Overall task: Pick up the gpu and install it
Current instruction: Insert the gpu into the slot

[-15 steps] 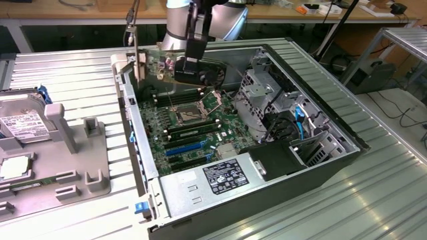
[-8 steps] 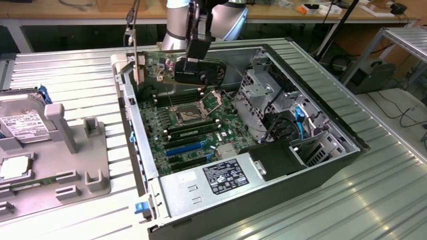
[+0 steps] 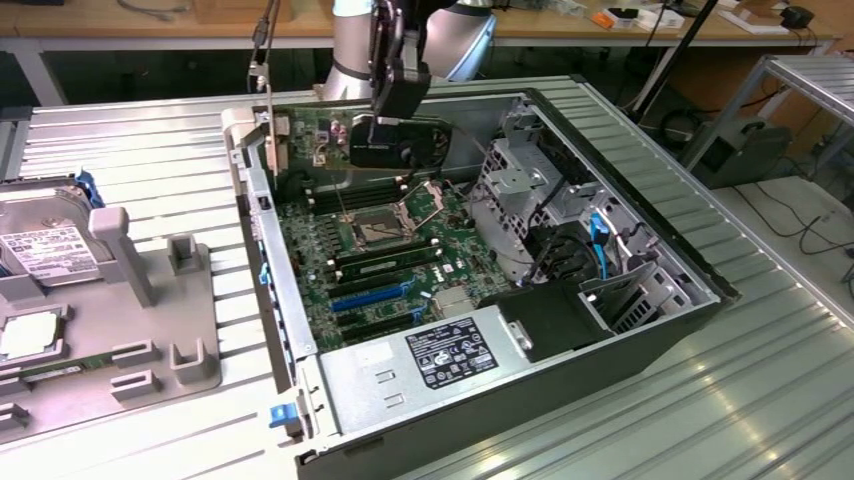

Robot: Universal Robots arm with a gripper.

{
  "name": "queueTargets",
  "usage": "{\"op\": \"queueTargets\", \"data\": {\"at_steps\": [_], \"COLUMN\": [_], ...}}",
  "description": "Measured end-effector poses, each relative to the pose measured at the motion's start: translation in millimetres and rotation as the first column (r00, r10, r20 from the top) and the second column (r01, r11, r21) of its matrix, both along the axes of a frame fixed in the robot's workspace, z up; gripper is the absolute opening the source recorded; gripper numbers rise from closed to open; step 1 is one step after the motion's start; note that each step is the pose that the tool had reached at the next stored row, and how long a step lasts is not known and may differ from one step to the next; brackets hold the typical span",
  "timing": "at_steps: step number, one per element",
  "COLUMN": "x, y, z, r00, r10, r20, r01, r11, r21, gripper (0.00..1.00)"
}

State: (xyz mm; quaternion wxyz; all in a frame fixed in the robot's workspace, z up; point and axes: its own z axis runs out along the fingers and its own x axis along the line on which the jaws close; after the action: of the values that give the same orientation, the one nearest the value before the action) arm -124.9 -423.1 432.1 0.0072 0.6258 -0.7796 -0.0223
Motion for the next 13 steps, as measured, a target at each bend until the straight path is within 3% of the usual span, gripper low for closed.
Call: {"op": "queueTargets", "data": {"at_steps": [8, 13], "x": [0.0, 0.0], "y": [0.0, 0.0], "z": [0.0, 0.0], "r00": [0.9979, 0.9917], "r10": [0.064, 0.129], "r20": [0.0000, 0.0000], "r01": [-0.064, -0.129], "r11": [0.9979, 0.9917], "r21": [0.0000, 0.0000], "gripper": [0.27, 0.27]}}
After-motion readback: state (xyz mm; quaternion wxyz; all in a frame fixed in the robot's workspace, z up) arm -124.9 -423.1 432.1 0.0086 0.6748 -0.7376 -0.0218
